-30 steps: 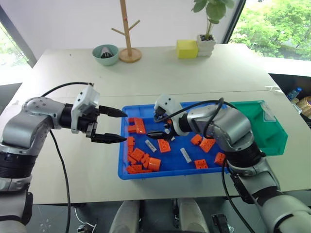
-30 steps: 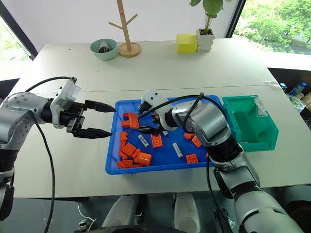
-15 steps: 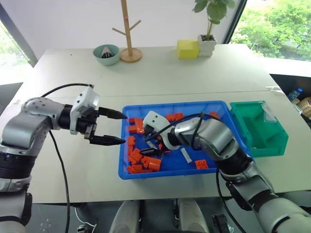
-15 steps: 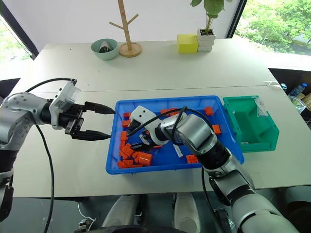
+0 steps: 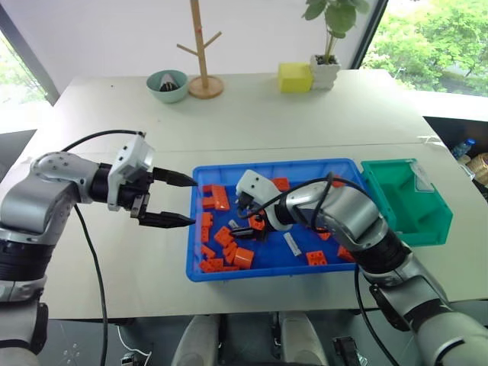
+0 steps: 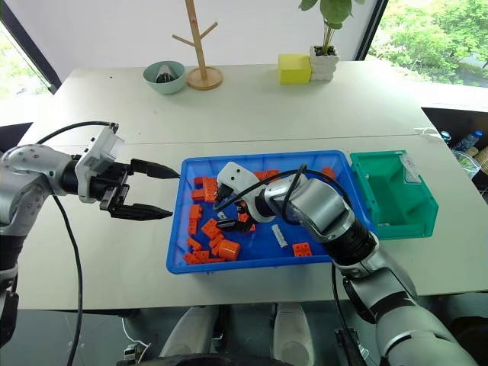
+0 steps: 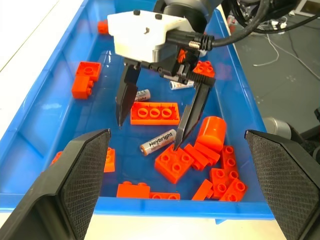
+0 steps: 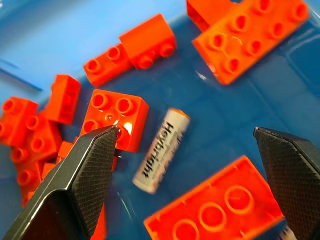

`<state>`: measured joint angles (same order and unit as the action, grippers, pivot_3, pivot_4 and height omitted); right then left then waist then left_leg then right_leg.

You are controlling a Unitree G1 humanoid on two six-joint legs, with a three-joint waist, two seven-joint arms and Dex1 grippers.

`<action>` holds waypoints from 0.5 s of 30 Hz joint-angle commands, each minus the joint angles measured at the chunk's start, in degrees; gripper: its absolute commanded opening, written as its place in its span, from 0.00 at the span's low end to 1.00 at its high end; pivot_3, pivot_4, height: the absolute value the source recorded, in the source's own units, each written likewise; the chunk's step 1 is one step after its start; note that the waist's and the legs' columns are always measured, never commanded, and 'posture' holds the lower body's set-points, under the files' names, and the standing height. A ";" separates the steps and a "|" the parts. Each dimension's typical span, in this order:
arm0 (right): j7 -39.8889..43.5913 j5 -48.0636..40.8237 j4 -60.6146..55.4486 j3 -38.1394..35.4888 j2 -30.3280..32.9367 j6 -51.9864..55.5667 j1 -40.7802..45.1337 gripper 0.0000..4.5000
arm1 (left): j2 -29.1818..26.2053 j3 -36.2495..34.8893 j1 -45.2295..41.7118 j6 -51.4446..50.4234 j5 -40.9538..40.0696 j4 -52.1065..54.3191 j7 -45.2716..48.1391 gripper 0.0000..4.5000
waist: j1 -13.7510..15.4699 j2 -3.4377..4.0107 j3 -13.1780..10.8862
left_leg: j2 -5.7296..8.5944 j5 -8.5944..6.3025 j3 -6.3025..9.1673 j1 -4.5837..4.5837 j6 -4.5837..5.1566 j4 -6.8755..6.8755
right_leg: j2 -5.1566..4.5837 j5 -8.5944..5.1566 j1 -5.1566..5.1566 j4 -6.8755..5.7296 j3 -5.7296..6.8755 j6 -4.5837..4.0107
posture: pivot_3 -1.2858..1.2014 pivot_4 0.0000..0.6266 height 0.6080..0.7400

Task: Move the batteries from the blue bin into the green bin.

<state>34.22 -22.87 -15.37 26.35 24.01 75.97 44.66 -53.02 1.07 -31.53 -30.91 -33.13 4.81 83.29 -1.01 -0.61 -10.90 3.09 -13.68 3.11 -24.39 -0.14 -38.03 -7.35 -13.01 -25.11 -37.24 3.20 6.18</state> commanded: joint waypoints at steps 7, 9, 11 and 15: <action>-1.70 -3.23 -2.78 -5.13 -5.48 7.07 3.96 0.98 | 0.62 -0.49 -2.65 0.99 0.55 -0.67 0.03 1.00 | -0.07 0.00 0.00 | 0.00 0.00 0.01 0.00 0.00 0.00 | 0.01 0.00 -0.02 -0.01 0.00 0.00 | 0.52 0.24 0.71; -1.45 -3.00 -2.44 -4.53 -4.57 6.10 4.47 0.98 | 0.68 -0.52 -2.68 1.13 0.62 -0.77 0.10 1.00 | 0.02 0.00 0.00 | 0.00 0.00 0.01 -0.01 0.00 0.00 | 0.01 0.00 -0.01 0.00 0.00 0.00 | 0.52 0.24 0.71; -0.95 -2.14 -1.11 -3.59 -2.94 4.08 4.72 0.98 | 0.71 -0.55 -2.67 1.26 0.67 -0.86 0.11 1.00 | 0.06 0.00 0.00 | 0.01 0.00 0.00 -0.01 0.00 0.00 | 0.00 0.00 -0.01 0.00 0.00 0.00 | 0.52 0.24 0.71; 0.58 0.82 1.26 0.37 1.16 -2.46 4.05 0.98 | 0.69 -0.78 -2.42 1.39 0.69 -0.70 0.12 1.00 | -0.03 0.00 0.00 | 0.01 0.00 0.00 -0.01 0.00 0.00 | 0.00 0.00 0.00 0.01 0.00 0.00 | 0.52 0.24 0.71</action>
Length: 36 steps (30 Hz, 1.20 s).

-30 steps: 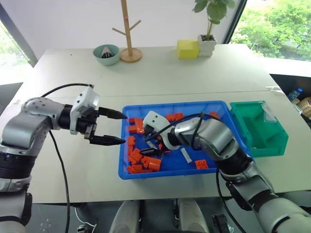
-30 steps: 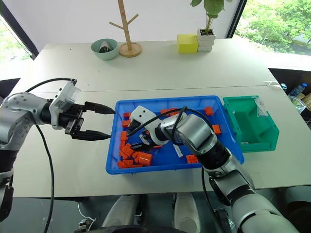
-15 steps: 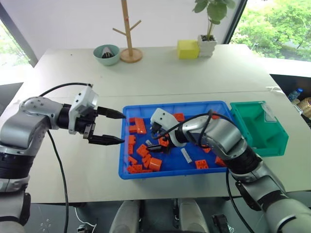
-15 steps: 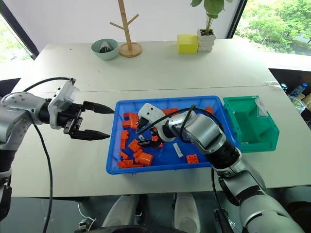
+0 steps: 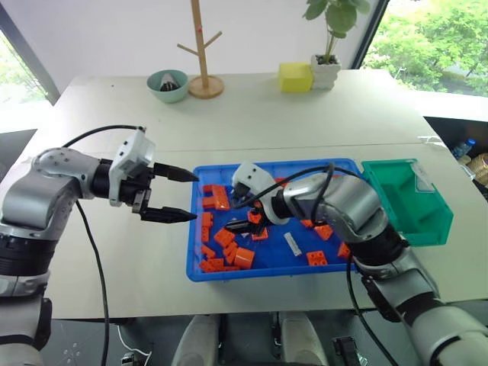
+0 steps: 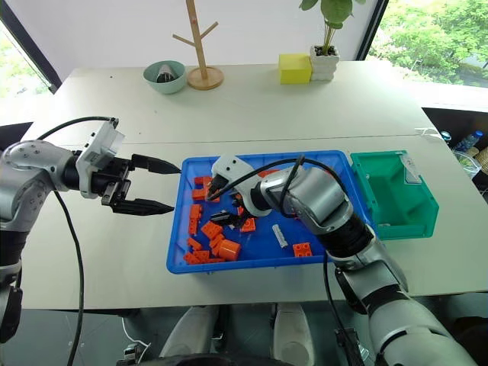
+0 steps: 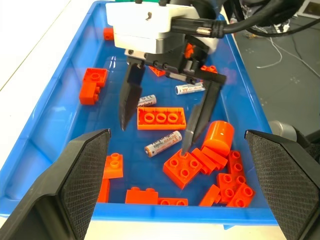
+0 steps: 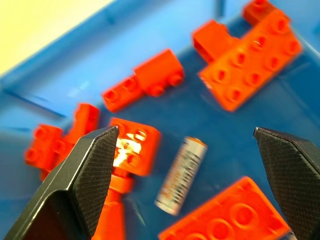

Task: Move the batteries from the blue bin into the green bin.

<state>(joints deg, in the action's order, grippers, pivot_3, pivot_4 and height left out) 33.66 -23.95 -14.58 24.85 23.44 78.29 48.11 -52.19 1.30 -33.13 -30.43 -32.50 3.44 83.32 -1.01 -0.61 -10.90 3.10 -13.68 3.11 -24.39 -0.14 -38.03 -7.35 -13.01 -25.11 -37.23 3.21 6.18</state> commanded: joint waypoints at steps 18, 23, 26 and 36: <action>2.87 4.98 -1.64 6.31 0.44 -9.15 -2.42 0.94 | -0.34 -1.37 -0.78 0.82 -0.08 0.61 0.19 1.00 | 0.06 -0.01 -0.01 | -0.02 0.00 0.00 0.00 0.00 0.00 | 0.01 0.00 -0.01 0.00 0.00 0.00 | 0.52 0.24 0.71; 2.93 4.82 -2.69 6.14 1.49 -7.79 -4.12 0.46 | -0.22 -1.13 -1.19 0.97 0.07 0.25 0.42 1.00 | 0.08 -0.01 -0.01 | -0.01 0.00 0.00 0.00 0.00 0.00 | 0.00 0.00 0.01 0.01 0.00 0.00 | 0.52 0.24 0.71; 2.84 4.36 -2.56 5.10 1.42 -6.61 -4.59 0.12 | -0.11 -1.02 -1.40 1.12 0.22 -0.03 0.54 1.00 | 0.01 -0.01 0.00 | -0.02 0.00 0.01 0.00 0.00 0.00 | 0.01 0.00 0.00 0.00 0.01 0.00 | 0.52 0.24 0.71; 2.50 3.54 -3.09 3.55 0.75 -4.27 -4.08 0.12 | 0.43 -0.68 -2.03 2.09 0.84 -1.11 1.18 1.00 | -0.01 -0.01 0.00 | -0.02 0.00 0.01 0.00 0.00 0.00 | 0.01 0.00 0.00 0.00 0.01 0.00 | 0.52 0.24 0.71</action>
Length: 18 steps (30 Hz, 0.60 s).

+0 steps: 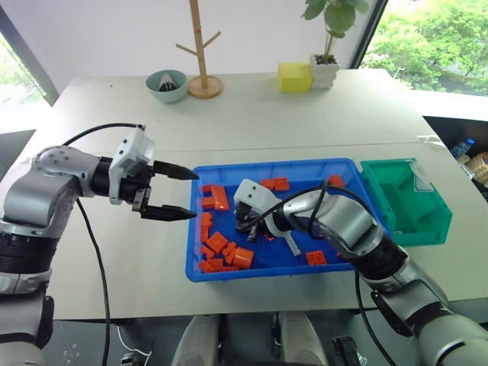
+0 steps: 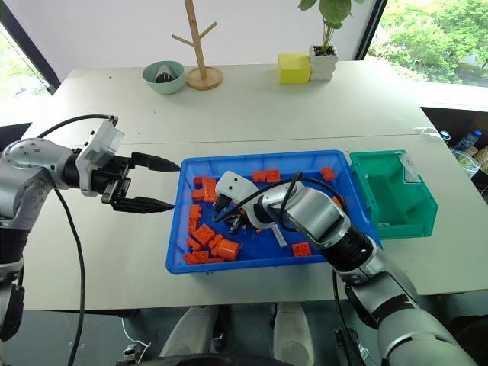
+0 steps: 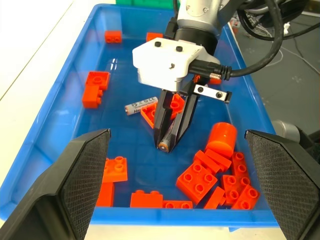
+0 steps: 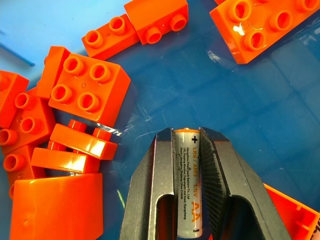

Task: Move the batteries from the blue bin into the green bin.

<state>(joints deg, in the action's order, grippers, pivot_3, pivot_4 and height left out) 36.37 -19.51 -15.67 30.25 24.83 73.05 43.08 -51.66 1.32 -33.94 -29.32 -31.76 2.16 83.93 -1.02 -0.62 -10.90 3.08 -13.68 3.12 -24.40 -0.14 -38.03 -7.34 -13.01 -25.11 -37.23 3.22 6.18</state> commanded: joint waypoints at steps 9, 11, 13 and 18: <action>-2.19 -7.01 -4.21 -25.07 -3.97 15.89 13.49 0.12 | 0.20 -0.49 -0.85 0.83 -0.17 0.96 1.55 1.00 | 0.33 0.01 -0.01 | 0.00 0.00 0.01 -0.02 0.00 0.00 | 0.01 0.00 -0.04 -0.01 0.00 0.00 | 0.52 0.24 0.71; -1.99 -6.70 -4.48 -29.73 2.40 16.25 14.65 0.12 | 0.24 -0.65 -0.87 0.46 -0.45 1.14 1.57 1.00 | 0.75 -0.01 -0.01 | 0.02 0.00 0.03 -0.02 0.00 0.00 | -0.01 0.00 0.02 0.04 0.03 0.00 | 0.52 0.24 0.71; -1.50 -6.35 -4.18 -33.62 10.23 16.29 13.89 0.12 | 0.25 -0.79 -0.89 0.10 -0.75 1.46 1.59 1.00 | 1.33 -0.02 -0.02 | 0.07 -0.02 0.03 -0.03 0.03 -0.03 | -0.05 0.00 0.09 0.13 0.04 0.01 | 0.52 0.24 0.71; 0.83 -5.91 -4.23 -39.28 27.67 11.75 3.71 0.12 | 0.74 -0.50 -1.75 0.39 -0.43 0.57 1.78 1.00 | 1.57 -0.03 -0.03 | 0.05 -0.11 -0.04 -0.04 0.18 0.00 | -0.08 -0.01 0.12 0.24 0.05 0.02 | 0.52 0.24 0.71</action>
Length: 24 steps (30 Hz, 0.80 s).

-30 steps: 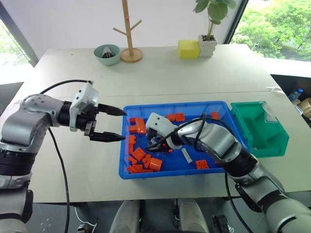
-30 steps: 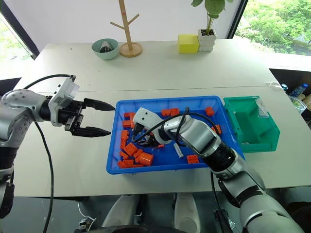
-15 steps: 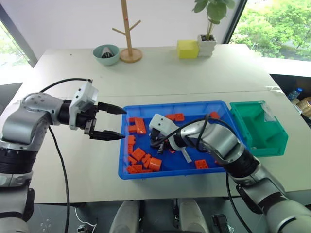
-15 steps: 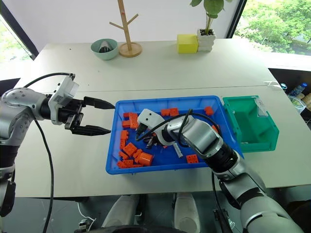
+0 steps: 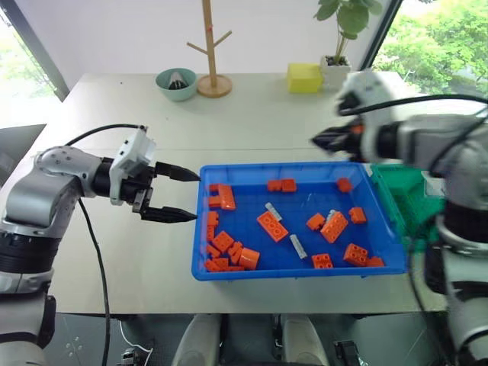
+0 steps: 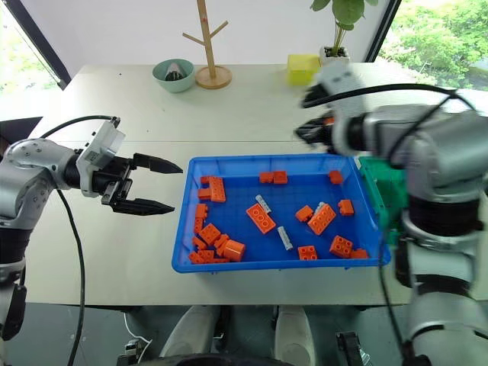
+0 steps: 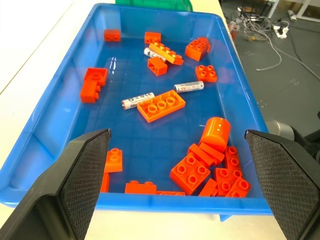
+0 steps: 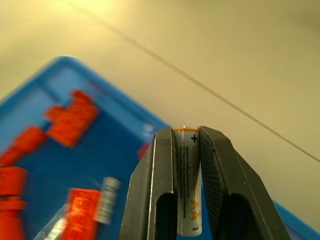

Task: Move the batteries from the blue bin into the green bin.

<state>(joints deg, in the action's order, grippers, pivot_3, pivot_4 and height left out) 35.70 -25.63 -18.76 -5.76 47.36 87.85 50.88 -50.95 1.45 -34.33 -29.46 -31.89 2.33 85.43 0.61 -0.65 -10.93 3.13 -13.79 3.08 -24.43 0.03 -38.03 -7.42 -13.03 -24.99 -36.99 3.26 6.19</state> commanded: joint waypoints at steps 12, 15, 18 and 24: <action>-1.30 5.74 1.05 -12.72 12.01 -18.48 -32.64 0.19 | 1.51 -0.69 -1.88 0.97 0.20 -0.49 -0.34 1.00 | -1.38 0.01 -0.02 | -0.07 -0.01 -0.14 0.04 0.03 -0.04 | -0.04 0.00 0.04 -0.02 -0.03 0.01 | 0.52 0.24 0.71; -1.73 6.32 2.45 -12.49 12.16 -20.71 -33.31 0.46 | 1.56 -0.73 -2.08 0.75 0.08 -0.42 -0.57 1.00 | -1.25 0.01 -0.02 | -0.07 -0.01 -0.13 0.04 0.03 -0.06 | -0.04 0.00 0.05 -0.01 -0.03 0.01 | 0.52 0.24 0.71; -1.88 4.40 1.94 -12.37 11.50 -19.14 -29.35 0.79 | 1.49 -0.80 -2.26 0.58 -0.06 -0.44 -0.68 1.00 | -1.26 0.01 -0.02 | -0.07 -0.01 -0.13 0.04 0.03 -0.06 | -0.04 0.00 0.05 -0.01 -0.04 0.00 | 0.52 0.24 0.71; -4.94 0.17 -3.30 -7.27 4.77 -11.12 -14.34 0.79 | 1.54 -0.69 -2.73 0.34 0.01 -0.52 -0.76 1.00 | -1.51 0.01 -0.04 | -0.12 -0.01 -0.07 0.04 0.03 -0.06 | 0.02 0.00 0.02 -0.02 -0.04 -0.01 | 0.52 0.24 0.71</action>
<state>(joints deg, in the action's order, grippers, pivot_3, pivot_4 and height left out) 31.77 -23.73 -18.79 -14.06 53.58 74.87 34.45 -49.02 1.48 -35.97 -29.36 -31.70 1.07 84.67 -0.89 -0.64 -10.96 3.00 -13.80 3.04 -24.40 0.07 -38.09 -7.38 -13.03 -24.96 -37.00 3.23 6.19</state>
